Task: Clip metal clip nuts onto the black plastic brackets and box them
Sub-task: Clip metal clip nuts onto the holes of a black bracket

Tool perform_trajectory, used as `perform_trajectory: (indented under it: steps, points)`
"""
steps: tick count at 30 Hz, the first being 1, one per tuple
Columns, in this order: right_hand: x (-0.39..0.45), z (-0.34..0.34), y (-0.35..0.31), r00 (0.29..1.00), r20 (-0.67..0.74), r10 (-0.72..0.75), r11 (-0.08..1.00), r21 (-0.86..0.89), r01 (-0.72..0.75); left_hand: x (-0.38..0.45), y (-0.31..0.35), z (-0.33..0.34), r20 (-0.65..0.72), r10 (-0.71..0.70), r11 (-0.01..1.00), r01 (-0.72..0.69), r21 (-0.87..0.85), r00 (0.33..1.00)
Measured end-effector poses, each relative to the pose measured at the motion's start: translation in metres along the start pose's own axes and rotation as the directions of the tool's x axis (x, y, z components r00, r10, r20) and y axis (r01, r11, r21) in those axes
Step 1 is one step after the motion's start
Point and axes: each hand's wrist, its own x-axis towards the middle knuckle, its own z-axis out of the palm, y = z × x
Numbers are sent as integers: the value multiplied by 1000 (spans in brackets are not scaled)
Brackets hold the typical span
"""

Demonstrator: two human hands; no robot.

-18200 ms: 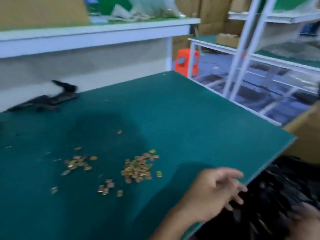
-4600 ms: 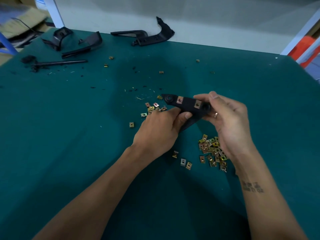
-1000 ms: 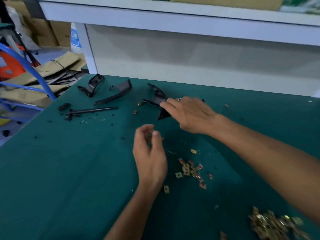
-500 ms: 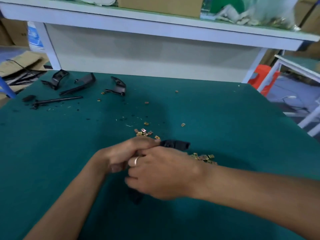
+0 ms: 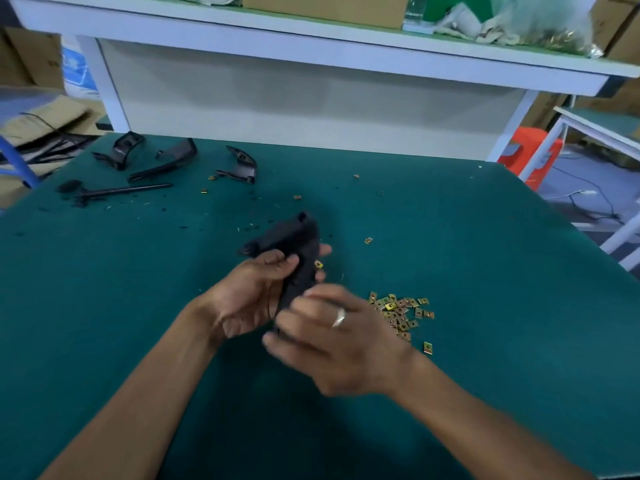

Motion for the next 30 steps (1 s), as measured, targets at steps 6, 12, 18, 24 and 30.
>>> perform_trajectory:
  steps: [6, 12, 18, 24, 30]
  points:
    - [-29, 2, 67, 558, -116, 821, 570, 132, -811, 16, 5, -31, -230, 229, 954, -265, -140, 946]
    - [-23, 49, 89, 360, 527, 770, 422, 3, -907, 15, 6, -30, -346, 213, 934, -294, -202, 914]
    - [-32, 53, 84, 478, 468, 743, 542, -2, -840, 20, -7, -22, -427, 371, 925, -367, 96, 825]
    - [-21, 59, 75, 596, 535, 599, 754, -126, -645, 24, -16, -11, -475, 659, 741, -392, 546, 583]
    - [-19, 67, 79, 521, 559, 645, 627, 3, -779, 27, -5, -25, -351, 740, 559, -233, 796, 574]
